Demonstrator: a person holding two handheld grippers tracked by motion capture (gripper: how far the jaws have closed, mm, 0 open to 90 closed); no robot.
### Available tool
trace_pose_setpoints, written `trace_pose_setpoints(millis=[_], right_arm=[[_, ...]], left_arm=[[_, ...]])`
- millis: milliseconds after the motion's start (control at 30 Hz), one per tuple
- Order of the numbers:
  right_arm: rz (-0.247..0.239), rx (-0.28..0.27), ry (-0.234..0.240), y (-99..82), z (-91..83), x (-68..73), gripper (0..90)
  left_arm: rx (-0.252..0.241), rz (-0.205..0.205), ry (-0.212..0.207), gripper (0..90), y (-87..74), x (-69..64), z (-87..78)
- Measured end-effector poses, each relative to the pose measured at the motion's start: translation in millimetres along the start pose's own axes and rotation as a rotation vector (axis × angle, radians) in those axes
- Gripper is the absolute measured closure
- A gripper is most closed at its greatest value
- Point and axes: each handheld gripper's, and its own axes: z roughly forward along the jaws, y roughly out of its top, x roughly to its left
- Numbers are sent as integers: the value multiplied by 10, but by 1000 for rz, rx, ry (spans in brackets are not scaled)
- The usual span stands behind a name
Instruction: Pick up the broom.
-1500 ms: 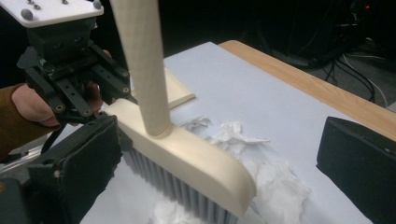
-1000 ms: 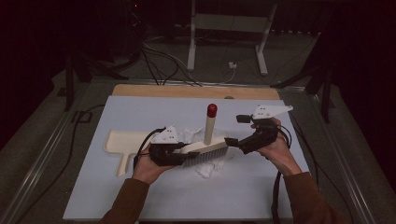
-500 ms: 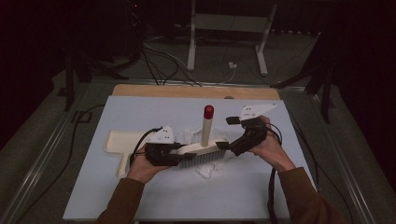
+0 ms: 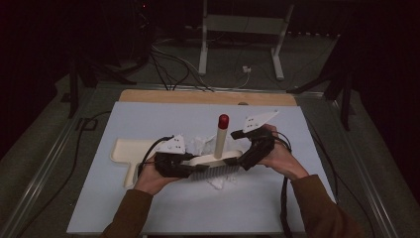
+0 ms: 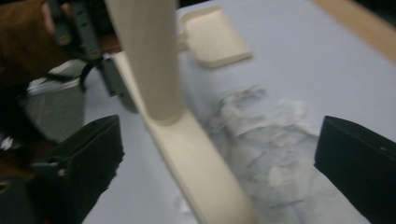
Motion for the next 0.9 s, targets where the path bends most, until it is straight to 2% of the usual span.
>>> trace_pose_setpoints(millis=[233,333,400,500,633,733,833,900], right_arm=[[-38,73,83,-4,108,60,159],[-70,104,109,-24,150,65,267],[-88,120,129,-39,171,62,379],[-106,127,148,-52,189,67,502],[-115,149,163,-60,222,70,493],[-131,167,189,-75,246,78,553],[-132,160,243,-98,236,73,620],[-134,158,250,-106,235,73,633]], left_arm=[[6,11,-21,698,6,-16,28],[4,17,-35,698,8,-26,34],[9,21,-40,698,9,-29,41],[21,26,-47,698,6,-33,65],[7,25,-69,698,13,-28,86],[12,30,-87,697,15,-34,98],[15,36,-103,696,13,-36,97],[12,37,-113,694,12,-36,105]])
